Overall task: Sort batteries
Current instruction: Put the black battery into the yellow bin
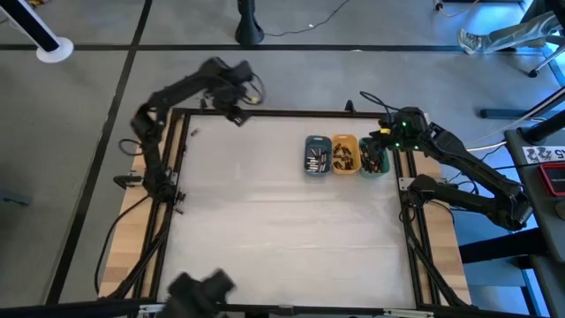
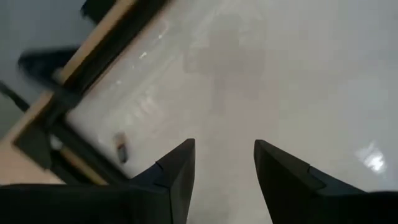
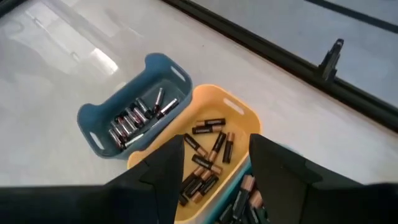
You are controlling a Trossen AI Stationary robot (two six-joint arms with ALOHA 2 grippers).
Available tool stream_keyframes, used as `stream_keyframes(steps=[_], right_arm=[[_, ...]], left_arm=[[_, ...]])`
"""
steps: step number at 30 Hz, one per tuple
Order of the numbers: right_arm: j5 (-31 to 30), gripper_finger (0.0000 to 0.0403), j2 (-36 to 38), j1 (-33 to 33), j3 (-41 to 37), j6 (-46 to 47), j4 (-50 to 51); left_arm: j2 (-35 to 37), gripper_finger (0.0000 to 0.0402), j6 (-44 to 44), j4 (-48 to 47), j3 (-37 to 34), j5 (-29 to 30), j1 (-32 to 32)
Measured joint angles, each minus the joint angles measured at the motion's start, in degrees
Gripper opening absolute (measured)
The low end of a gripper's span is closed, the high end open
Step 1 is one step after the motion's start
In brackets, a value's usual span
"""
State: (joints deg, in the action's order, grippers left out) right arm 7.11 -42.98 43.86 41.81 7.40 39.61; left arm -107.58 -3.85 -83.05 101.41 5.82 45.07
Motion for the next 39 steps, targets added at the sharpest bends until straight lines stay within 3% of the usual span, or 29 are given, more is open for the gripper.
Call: stream_keyframes(steps=[8,20,28,39], right_arm=[[3.60,0.0183,-0.02,0.00,-1.56,-0.21,-5.40],[6.94,0.0183,0.00,0.00,-1.56,1.68,-6.59],[6.97,0.0183,0.00,0.02,-1.56,2.89,-6.64],[7.06,0.0183,0.00,0.00,-1.53,3.51,-6.57]], left_arm=[[3.71,0.0155,-2.92,8.93,-15.49,0.04,12.25],[3.49,0.0155,3.55,16.35,-29.08,5.13,19.22],[3.49,0.0134,6.05,21.58,-31.68,5.83,19.04],[3.49,0.0127,-1.01,22.38,-31.43,6.82,19.61]])
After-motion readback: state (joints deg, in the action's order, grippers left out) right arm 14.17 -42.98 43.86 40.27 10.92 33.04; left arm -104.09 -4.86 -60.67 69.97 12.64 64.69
